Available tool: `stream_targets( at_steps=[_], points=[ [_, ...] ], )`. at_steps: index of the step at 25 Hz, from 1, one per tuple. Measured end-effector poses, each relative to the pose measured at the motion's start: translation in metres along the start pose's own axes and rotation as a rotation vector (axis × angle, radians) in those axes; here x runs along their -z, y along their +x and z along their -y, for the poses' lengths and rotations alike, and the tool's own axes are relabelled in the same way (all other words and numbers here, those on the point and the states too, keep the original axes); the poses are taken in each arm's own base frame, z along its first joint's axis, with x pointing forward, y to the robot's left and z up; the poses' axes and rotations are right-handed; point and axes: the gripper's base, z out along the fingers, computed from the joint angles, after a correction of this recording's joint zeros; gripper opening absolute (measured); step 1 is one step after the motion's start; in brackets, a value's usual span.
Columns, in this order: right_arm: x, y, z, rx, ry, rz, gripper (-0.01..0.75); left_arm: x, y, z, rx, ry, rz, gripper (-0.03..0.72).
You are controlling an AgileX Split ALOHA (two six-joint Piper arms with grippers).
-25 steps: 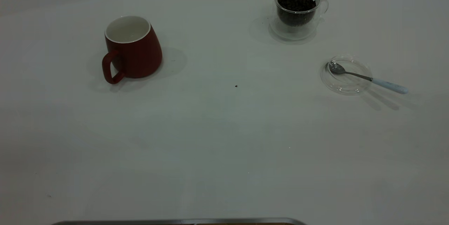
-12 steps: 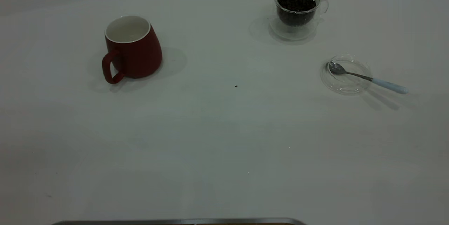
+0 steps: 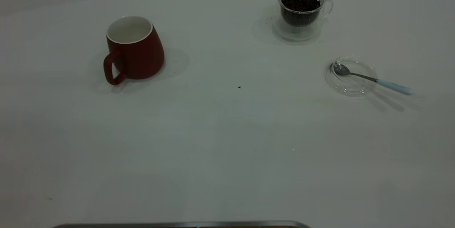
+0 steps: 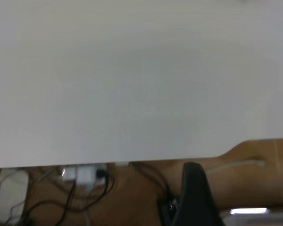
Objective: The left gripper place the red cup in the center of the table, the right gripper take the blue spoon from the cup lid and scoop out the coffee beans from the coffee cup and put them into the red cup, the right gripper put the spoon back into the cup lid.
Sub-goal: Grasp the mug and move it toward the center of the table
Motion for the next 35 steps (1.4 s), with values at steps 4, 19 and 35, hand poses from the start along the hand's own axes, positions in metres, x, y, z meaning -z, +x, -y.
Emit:
stream_targets(
  at_steps=[4, 19, 35],
  points=[
    [0.000, 0.000, 0.000, 0.000, 0.000, 0.000, 0.408, -0.025, -0.042, -0.003, -0.055, 0.012, -0.081, 0.577],
    [0.000, 0.000, 0.000, 0.000, 0.000, 0.000, 0.408, -0.172, -0.155, 0.008, -0.242, 0.229, -0.227, 0.593],
    [0.000, 0.000, 0.000, 0.000, 0.000, 0.000, 0.408, -0.304, -0.202, 0.034, -0.653, 0.274, -0.155, 0.593]
  ],
)
